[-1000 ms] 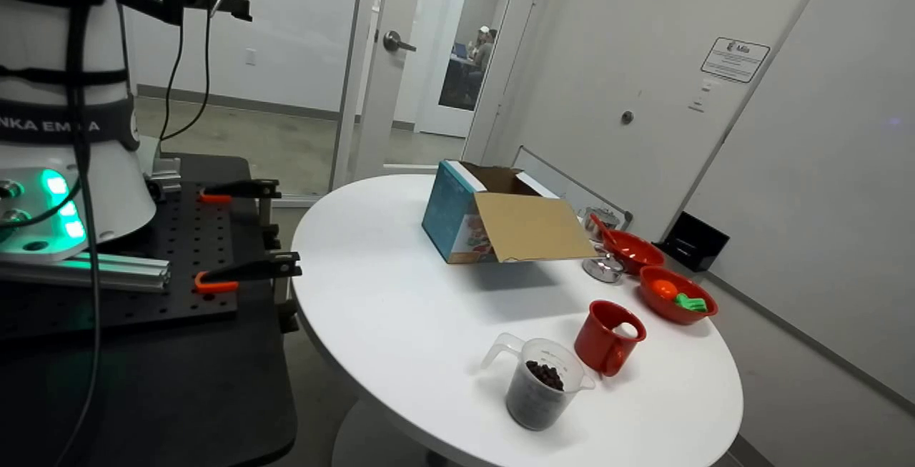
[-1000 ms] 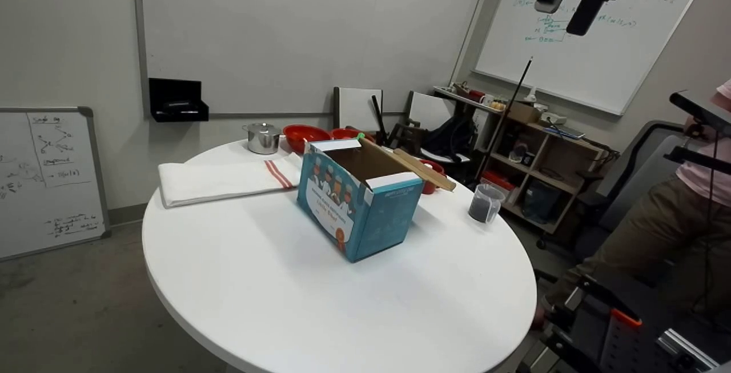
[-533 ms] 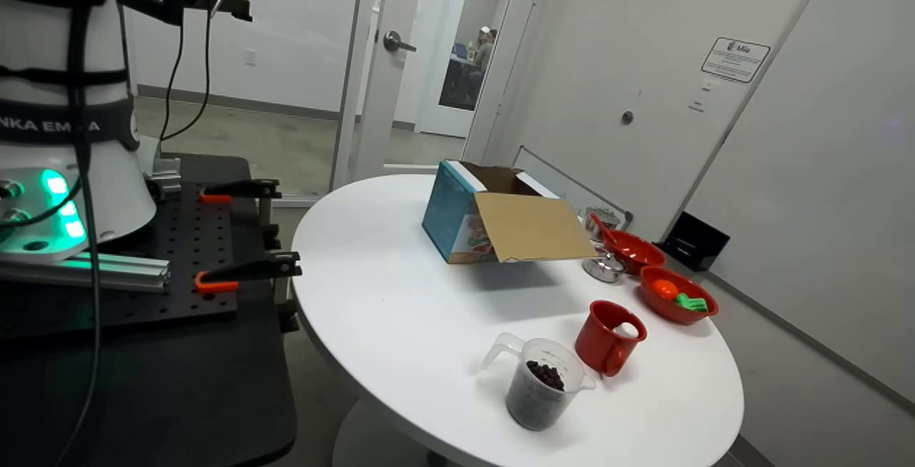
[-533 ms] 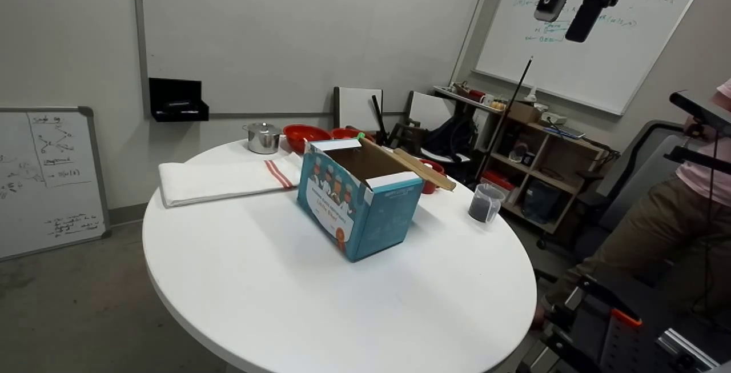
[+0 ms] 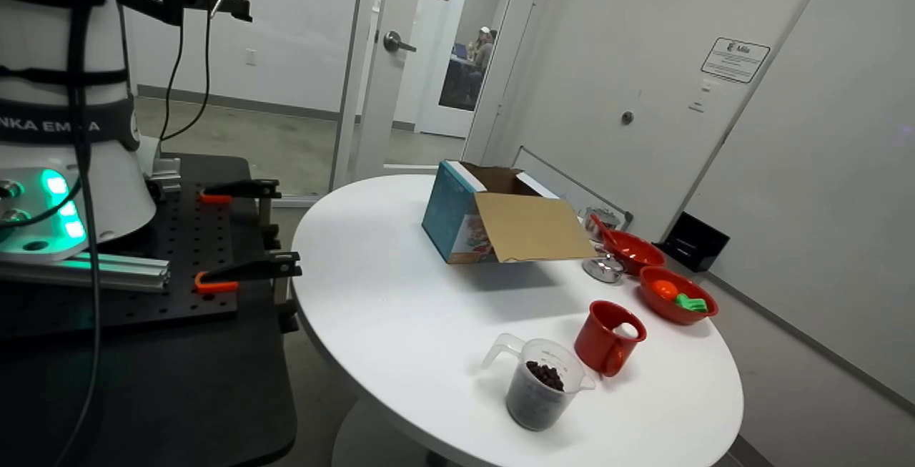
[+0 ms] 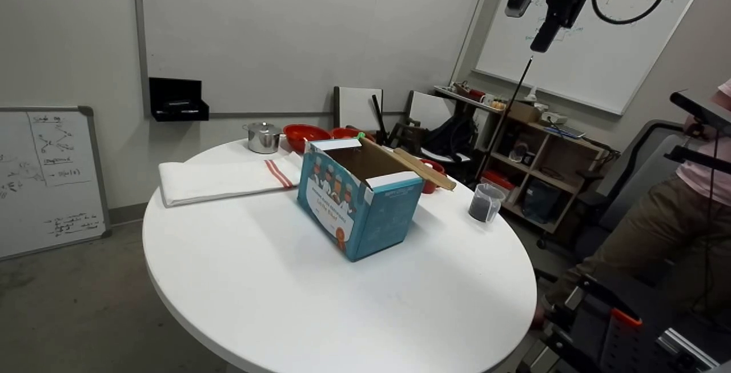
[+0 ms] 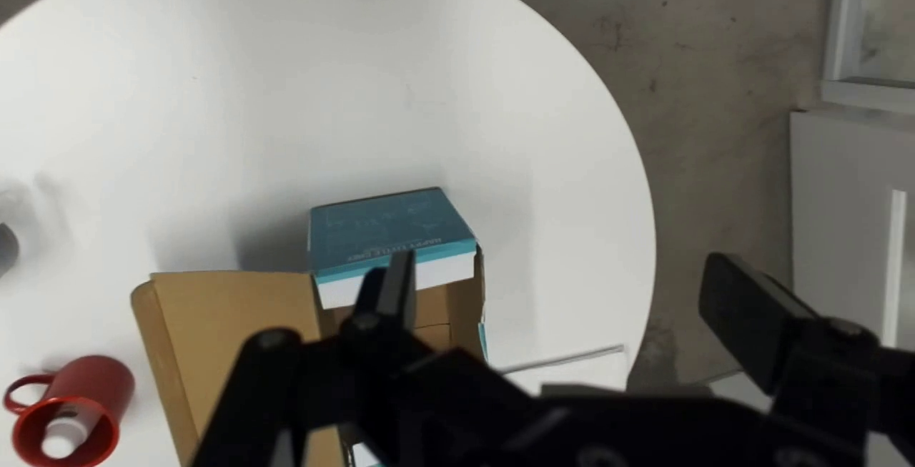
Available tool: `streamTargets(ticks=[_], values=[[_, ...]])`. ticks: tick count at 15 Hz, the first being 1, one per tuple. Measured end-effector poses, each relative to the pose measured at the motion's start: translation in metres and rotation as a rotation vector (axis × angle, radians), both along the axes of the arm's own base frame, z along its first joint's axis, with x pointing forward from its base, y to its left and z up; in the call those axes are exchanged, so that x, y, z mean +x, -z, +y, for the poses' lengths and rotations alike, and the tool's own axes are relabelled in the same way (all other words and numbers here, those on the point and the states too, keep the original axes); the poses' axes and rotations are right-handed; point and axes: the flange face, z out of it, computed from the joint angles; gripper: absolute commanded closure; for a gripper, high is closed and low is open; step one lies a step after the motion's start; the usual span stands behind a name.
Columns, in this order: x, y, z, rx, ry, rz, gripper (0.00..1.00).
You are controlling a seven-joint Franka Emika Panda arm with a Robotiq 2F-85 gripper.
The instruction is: Close the box
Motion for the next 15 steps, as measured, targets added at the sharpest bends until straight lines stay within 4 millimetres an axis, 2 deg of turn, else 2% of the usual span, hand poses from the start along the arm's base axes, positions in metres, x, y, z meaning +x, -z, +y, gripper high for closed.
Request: streamTargets(ticks=[4, 7, 11, 15], values=[[0.023, 0.015, -0.065, 0.199, -0.007, -0.003, 0.0], [0.032, 0.03, -0.099, 0.334, -0.06, 0.006, 0.0], [0.042, 0.047, -0.121, 0.485, -0.175, 0.023, 0.0], [0.052, 0.053, -0.126, 0.51, -0.205, 0.046, 0.0]])
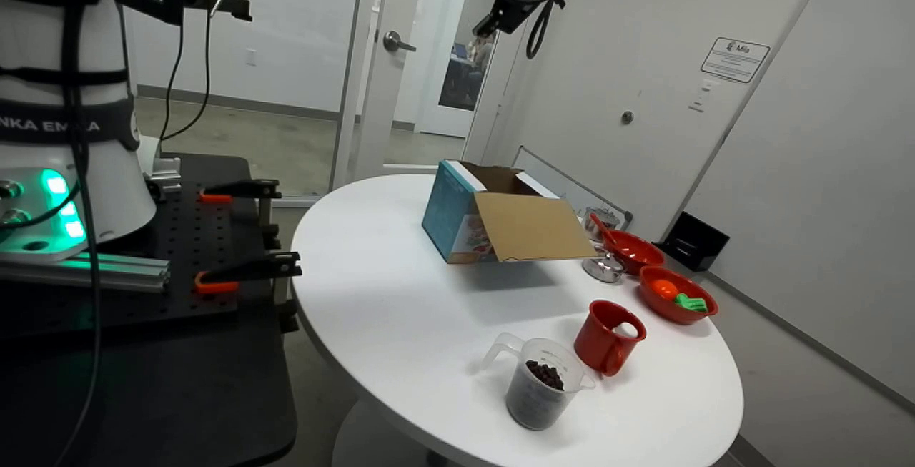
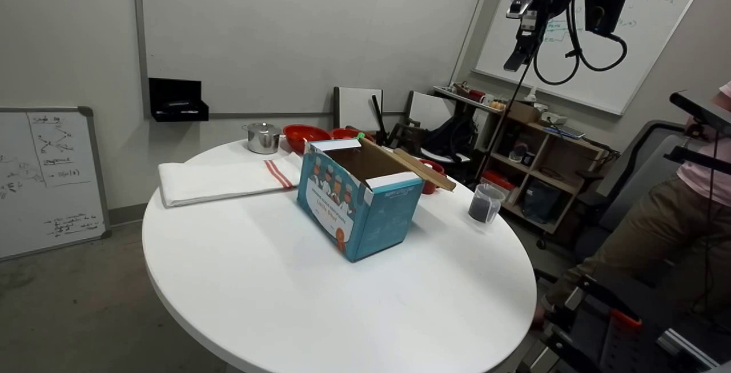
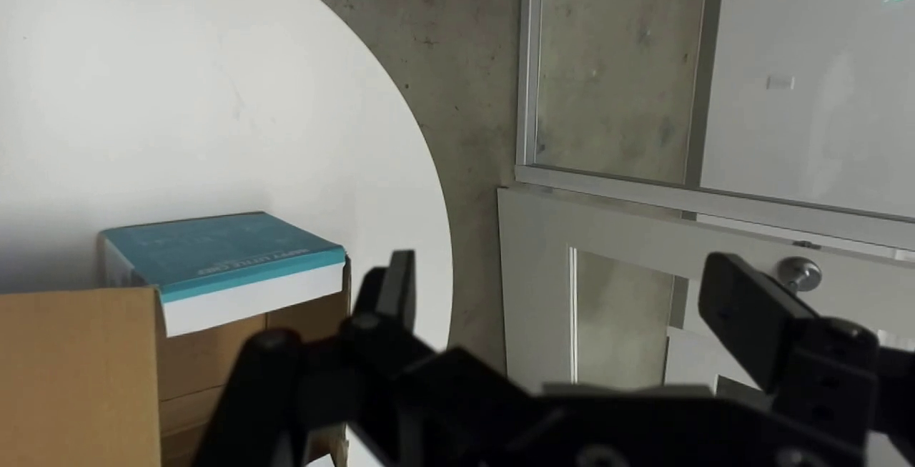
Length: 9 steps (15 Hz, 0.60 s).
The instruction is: Close the box
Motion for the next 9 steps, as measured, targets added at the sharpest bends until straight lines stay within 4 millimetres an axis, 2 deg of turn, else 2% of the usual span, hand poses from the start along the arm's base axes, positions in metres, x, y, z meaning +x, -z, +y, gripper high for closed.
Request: streamTargets(ticks=[3, 5, 7, 9], values=[[0.003, 0.006, 0.007, -0.001, -0.013, 0.012, 0.0], [0.012, 0.015, 0.011, 0.011, -0.014, 0.029, 0.0], [0.026, 0.025, 0.007, 0.031, 0.006, 0.045, 0.0], [0.042, 0.036, -0.007, 0.05, 0.043, 0.058, 0.0]])
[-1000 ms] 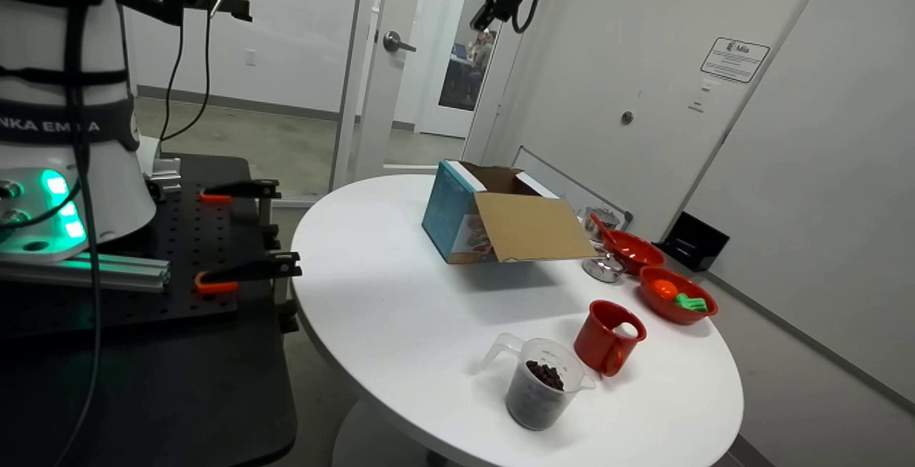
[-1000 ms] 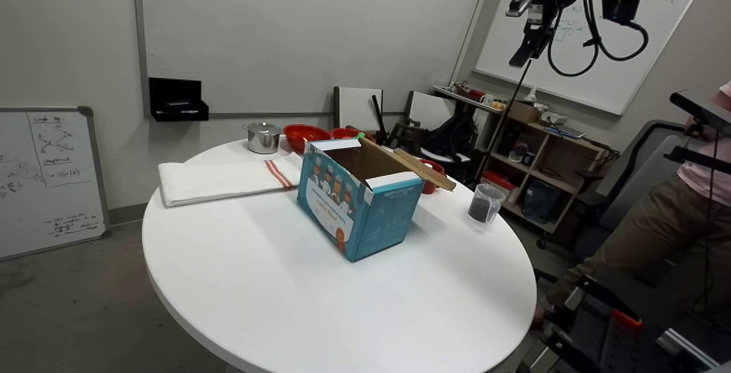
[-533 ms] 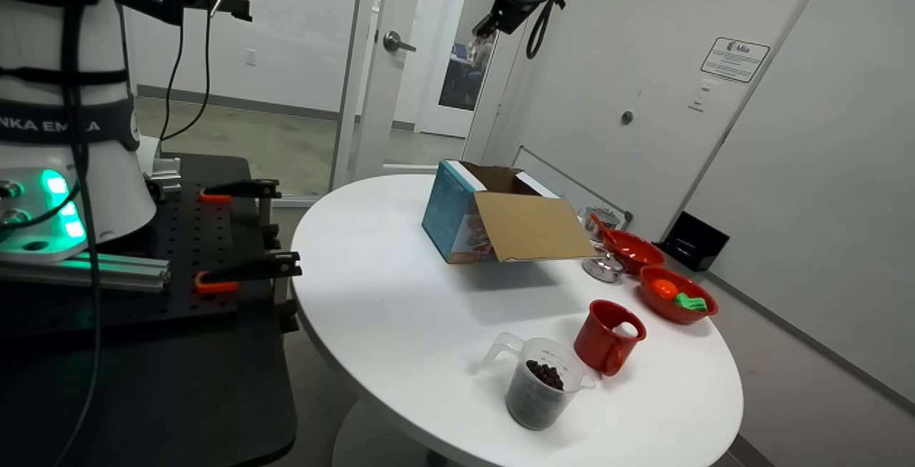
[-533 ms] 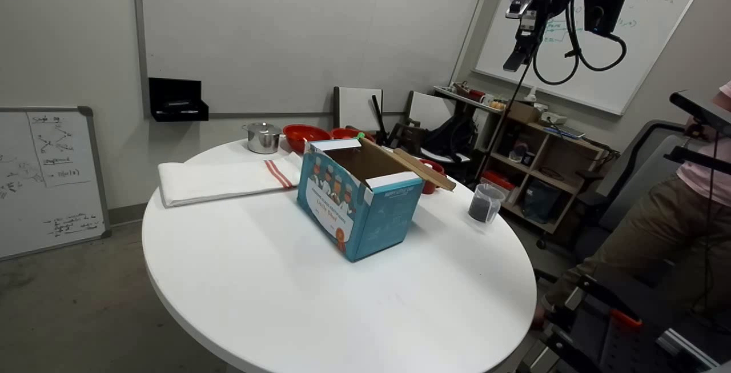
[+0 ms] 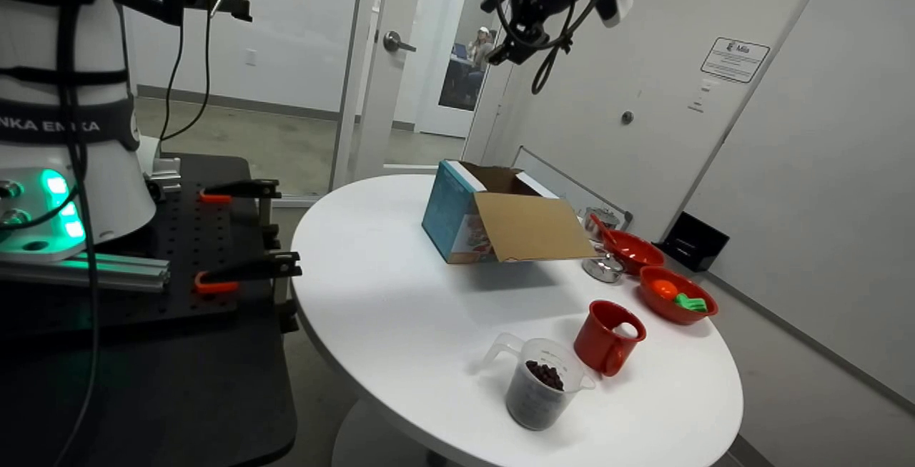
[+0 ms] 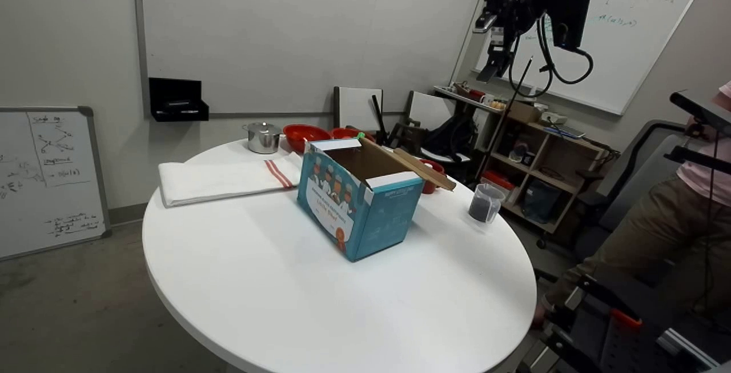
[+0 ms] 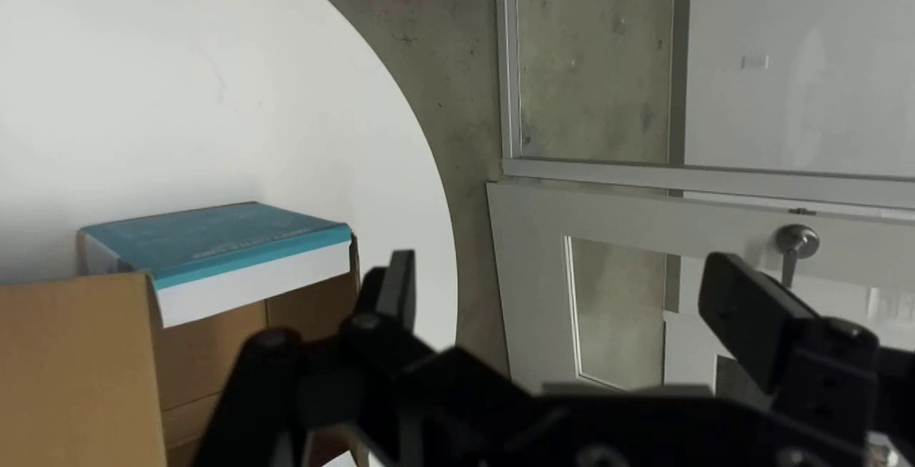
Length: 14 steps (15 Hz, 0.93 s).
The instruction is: Close the box
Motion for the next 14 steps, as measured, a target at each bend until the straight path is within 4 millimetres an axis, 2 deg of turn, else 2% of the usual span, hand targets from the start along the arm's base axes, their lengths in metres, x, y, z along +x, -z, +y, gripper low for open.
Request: streamTargets(ticks=[4, 8, 14], values=[[0.025, 0.023, -0.039, 0.027, 0.077, 0.028, 0.0], [0.04, 0.046, -0.075, 0.038, 0.131, 0.051, 0.0], [0.066, 0.085, -0.105, 0.034, 0.154, 0.081, 0.0]])
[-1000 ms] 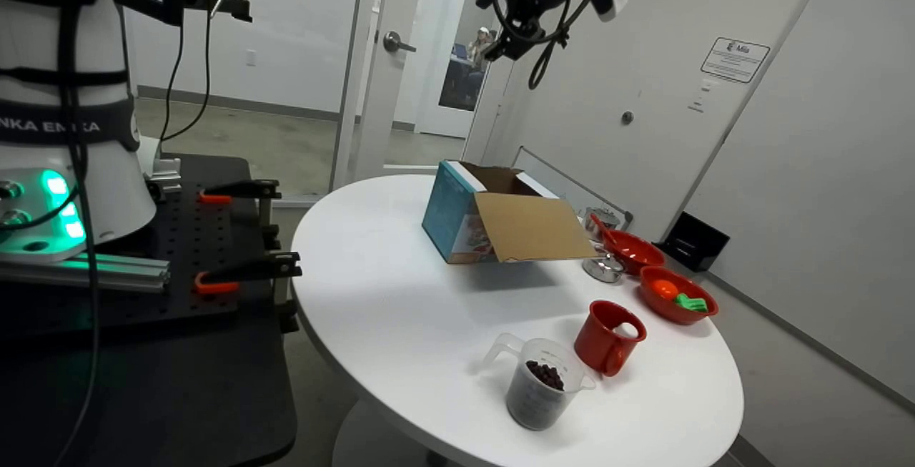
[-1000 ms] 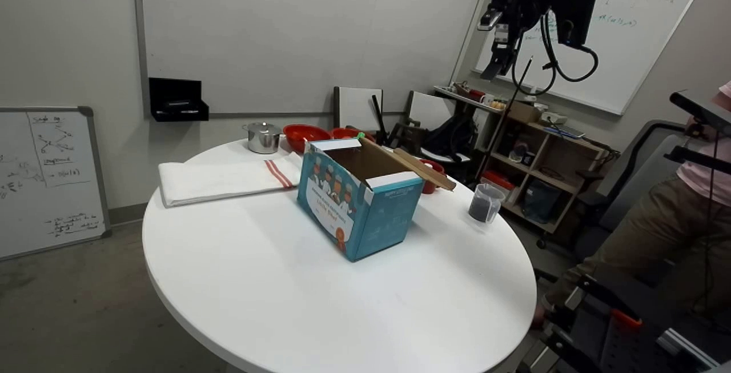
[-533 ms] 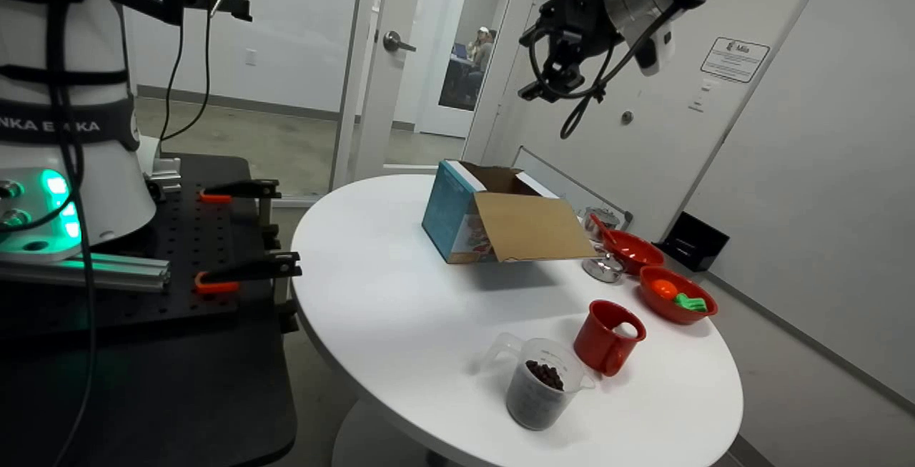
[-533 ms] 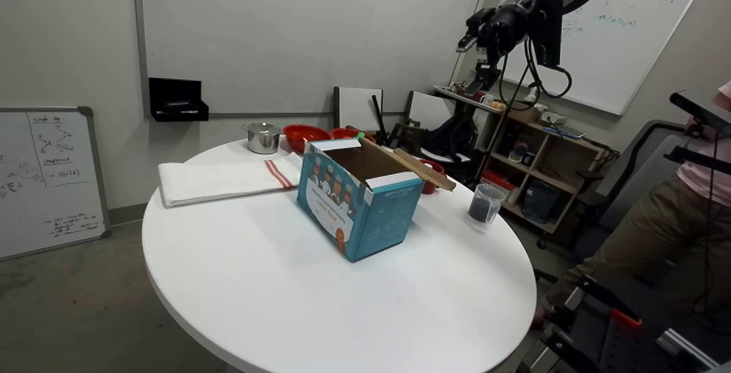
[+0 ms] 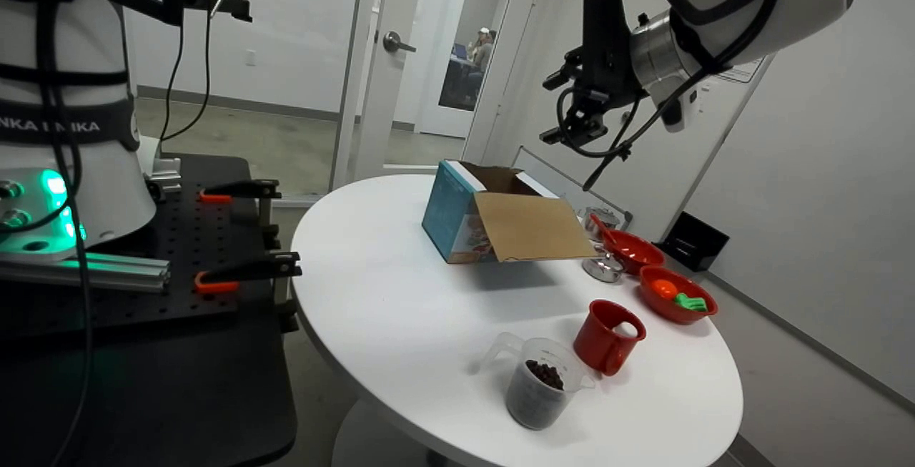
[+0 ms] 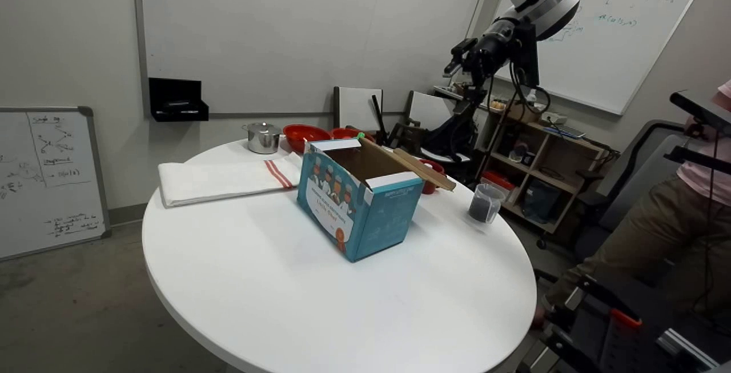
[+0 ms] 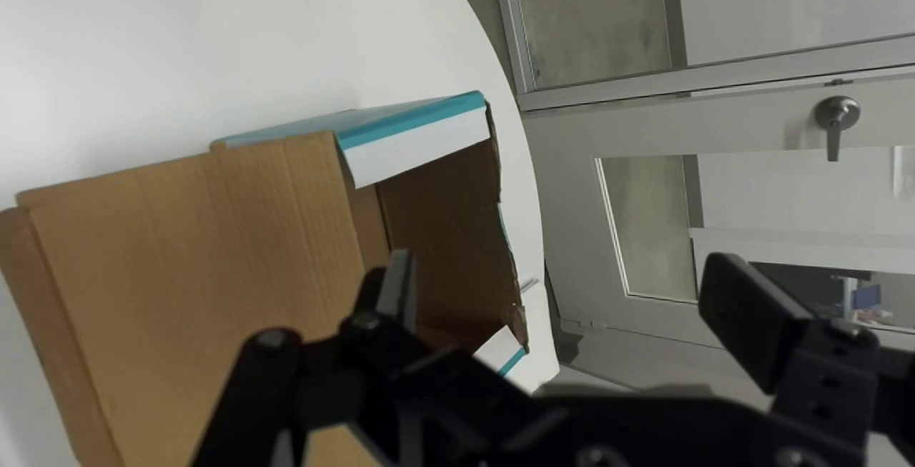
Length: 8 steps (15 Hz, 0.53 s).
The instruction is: Close the box
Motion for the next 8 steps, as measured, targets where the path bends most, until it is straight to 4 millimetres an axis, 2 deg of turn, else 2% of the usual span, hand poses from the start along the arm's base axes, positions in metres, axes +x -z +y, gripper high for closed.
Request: streamTargets(ticks=[3, 8], values=[[0.015, 0.017, -0.01, -0.007, 0.0, 0.005, 0.0], [0.016, 0.022, -0.011, -0.004, 0.002, 0.01, 0.0]])
